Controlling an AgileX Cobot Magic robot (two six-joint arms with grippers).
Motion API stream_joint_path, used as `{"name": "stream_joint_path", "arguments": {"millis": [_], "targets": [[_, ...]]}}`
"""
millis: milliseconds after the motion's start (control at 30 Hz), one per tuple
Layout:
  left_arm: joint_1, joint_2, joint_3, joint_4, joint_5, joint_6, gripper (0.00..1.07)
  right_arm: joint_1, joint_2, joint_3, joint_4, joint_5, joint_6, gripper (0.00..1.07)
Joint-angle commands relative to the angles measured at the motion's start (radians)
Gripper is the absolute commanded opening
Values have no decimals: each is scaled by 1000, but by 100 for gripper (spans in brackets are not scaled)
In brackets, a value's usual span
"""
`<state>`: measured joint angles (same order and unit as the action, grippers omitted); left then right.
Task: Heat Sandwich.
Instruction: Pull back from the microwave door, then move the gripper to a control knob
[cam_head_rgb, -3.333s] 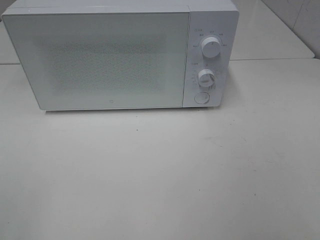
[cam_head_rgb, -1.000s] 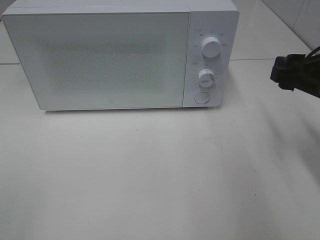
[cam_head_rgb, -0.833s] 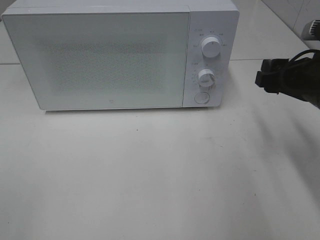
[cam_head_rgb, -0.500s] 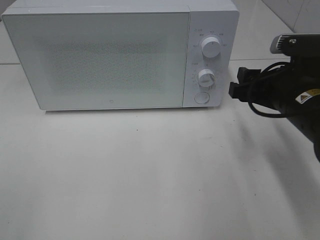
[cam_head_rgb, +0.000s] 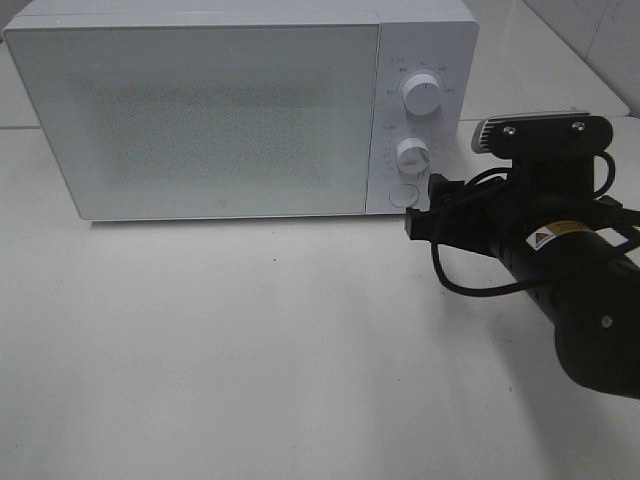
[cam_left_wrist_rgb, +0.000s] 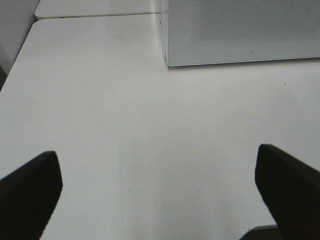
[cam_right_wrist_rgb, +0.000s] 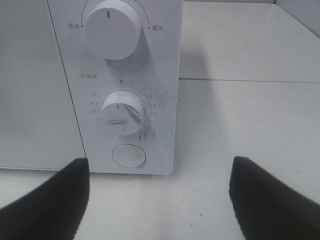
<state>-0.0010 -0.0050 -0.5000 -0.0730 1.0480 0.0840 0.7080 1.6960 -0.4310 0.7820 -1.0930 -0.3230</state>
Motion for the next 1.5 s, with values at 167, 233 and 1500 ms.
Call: {"name": "stream_joint_path", "arguments": {"millis": [167, 233, 1500], "targets": [[3, -26, 4, -1, -11, -4, 98, 73, 43, -37, 69, -14, -43, 76], [3, -26, 4, -1, -11, -4, 98, 88, 43, -37, 75, -22, -43, 76], [3, -26, 4, -1, -11, -4, 98, 100, 43, -37, 81, -22, 314, 76]]}}
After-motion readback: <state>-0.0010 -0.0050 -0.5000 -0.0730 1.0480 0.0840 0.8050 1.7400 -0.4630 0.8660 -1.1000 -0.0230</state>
